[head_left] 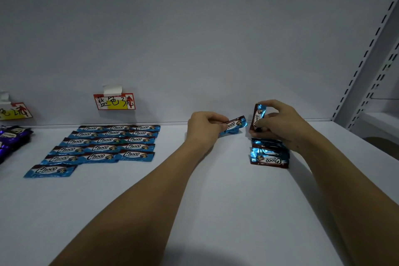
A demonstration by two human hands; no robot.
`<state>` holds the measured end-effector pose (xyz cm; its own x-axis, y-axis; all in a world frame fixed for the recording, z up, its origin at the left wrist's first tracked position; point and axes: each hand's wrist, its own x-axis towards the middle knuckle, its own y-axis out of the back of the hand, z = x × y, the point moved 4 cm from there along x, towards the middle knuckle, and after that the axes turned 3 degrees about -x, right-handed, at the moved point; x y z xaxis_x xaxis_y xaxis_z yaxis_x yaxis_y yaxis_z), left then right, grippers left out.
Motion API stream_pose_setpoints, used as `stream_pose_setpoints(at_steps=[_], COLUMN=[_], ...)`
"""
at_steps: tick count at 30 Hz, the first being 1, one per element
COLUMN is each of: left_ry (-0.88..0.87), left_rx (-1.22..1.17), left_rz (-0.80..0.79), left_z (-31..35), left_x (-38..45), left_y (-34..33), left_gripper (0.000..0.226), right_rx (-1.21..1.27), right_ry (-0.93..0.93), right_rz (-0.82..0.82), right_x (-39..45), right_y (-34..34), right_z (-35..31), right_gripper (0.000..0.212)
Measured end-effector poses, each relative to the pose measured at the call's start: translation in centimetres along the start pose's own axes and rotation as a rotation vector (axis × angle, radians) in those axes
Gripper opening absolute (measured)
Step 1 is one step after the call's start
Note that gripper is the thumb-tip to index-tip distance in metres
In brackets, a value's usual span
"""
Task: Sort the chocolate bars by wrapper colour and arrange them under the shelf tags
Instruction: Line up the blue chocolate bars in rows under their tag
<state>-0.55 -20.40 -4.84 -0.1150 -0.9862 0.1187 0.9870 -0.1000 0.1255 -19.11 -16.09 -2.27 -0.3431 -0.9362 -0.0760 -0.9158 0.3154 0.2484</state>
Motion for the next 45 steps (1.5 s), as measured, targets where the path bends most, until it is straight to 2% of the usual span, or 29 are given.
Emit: stream_pose_setpoints(at_steps=[3, 6, 9, 12, 16, 20, 23, 27, 34, 37, 40, 45], left_ry=[0.0, -0.017, -0.039, -0.039, -0.01, 0.003, -0.098, -0.177, -0.158, -0.142, -0.119, -0.099], left_rx=[-0.005, -0.046, -0.032, -0.029, -0.055, -0.168, -0.049, 0.131, 0.31, 0.38, 0.505, 0.544], left_rz=[-0.005, -0.017, -0.029, -0.027, -0.006, 0.037, 0.008, -0.023, -0.049, -0.028, -0.076, -0.161], left_z=[-0.1, -0.2, -0.1, 0.2, 0.8, 2.7, 4.3, 4.6, 2.6, 2.0, 1.8, 0.8], left_x=[0.1, 0.2, 0.2, 0.0, -0.8, -1.6, -2.2, -4.7, -8.6, -8.8, -8.6, -8.1], left_y=[-0.1, -0.1, 0.0, 0.1, 0.3, 1.5, 4.4, 11.6, 23.6, 26.0, 27.1, 27.9], left_gripper=[0.019, 0.019, 0.026, 0.024, 0.021, 0.017, 0.014, 0.011, 0.016, 0.015, 0.013, 0.014], right_rx=[0.055, -0.015, 0.013, 0.086, 0.048, -0.156, -0.213, -0.29, -0.35, -0.394, -0.422, -0.288], right_ry=[-0.02, 0.011, 0.017, 0.058, 0.033, 0.102, 0.194, 0.305, 0.468, 0.509, 0.522, 0.453], right_rz=[-0.001, 0.017, 0.024, 0.0, 0.005, 0.017, -0.024, -0.063, -0.171, -0.245, -0.309, -0.253], right_x=[-0.2, 0.1, 0.1, -0.2, -0.6, -1.0, -1.5, -3.3, -8.1, -9.5, -10.2, -10.1], right_y=[0.1, 0.2, 0.1, 0.0, -0.2, -0.6, -1.2, -3.1, -10.9, -15.3, -19.7, -23.2], right_z=[-0.2, -0.3, -0.3, -0.4, -0.2, -0.3, -0.7, -1.7, -5.4, -7.5, -9.3, -7.5], right_gripper=[0.03, 0.015, 0.022, 0.031, 0.016, 0.01, 0.01, 0.01, 0.01, 0.012, 0.014, 0.013])
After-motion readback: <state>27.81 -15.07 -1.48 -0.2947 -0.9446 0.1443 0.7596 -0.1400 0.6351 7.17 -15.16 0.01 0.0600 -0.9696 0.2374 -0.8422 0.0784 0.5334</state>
